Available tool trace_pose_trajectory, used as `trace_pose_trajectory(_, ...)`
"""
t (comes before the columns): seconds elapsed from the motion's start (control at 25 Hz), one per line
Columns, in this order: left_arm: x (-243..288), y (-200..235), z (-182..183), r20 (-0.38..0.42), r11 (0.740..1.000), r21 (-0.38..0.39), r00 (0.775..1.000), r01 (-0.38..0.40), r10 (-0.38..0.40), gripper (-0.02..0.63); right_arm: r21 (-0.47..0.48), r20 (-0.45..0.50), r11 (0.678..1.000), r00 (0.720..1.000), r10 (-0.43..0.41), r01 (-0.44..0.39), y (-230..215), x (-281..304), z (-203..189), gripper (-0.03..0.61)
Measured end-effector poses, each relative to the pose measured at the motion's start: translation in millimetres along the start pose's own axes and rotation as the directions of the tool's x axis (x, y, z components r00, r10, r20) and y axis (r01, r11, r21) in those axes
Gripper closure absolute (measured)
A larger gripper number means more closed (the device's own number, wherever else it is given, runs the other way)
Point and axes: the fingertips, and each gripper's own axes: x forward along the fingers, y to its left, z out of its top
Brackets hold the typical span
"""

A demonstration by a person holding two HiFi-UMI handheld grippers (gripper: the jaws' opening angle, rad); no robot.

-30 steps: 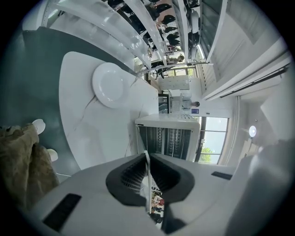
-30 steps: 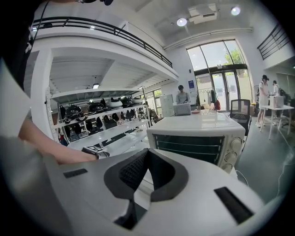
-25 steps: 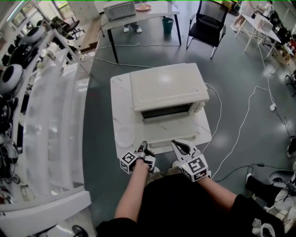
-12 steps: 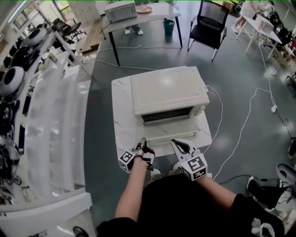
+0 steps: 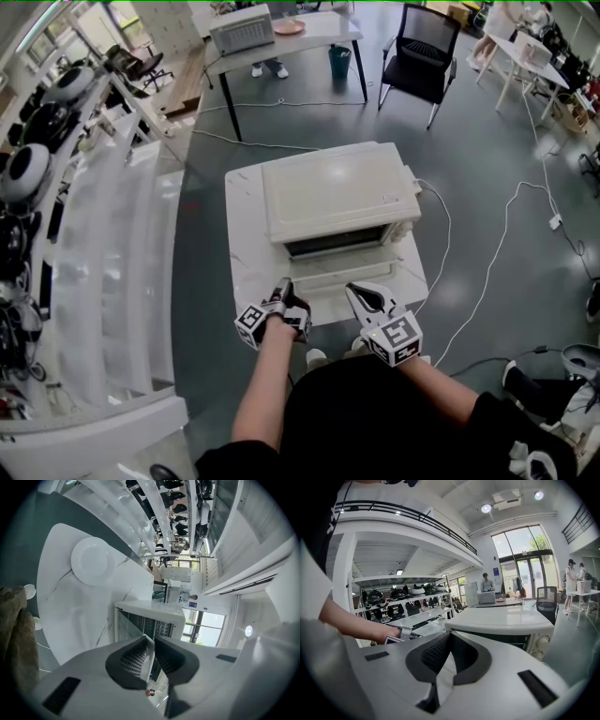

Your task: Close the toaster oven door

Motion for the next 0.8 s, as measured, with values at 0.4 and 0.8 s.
trace_pose_trajectory(0.4, 17, -24, 5, 0.012, 0.999, -0.029, 1.0, 0.017, -0.016, 0.54, -0.007, 0.043, 1.0, 0.999, 0.022, -0.022, -3, 4, 13, 0.558)
trace_pose_trajectory(0.8, 37, -45, 12, 0.022, 0.999, -0.013, 0.999, 0.036, -0.035, 0.535, -0.01, 0.05, 1.0, 0.999, 0.002, -0.002, -16, 7, 17, 0.558)
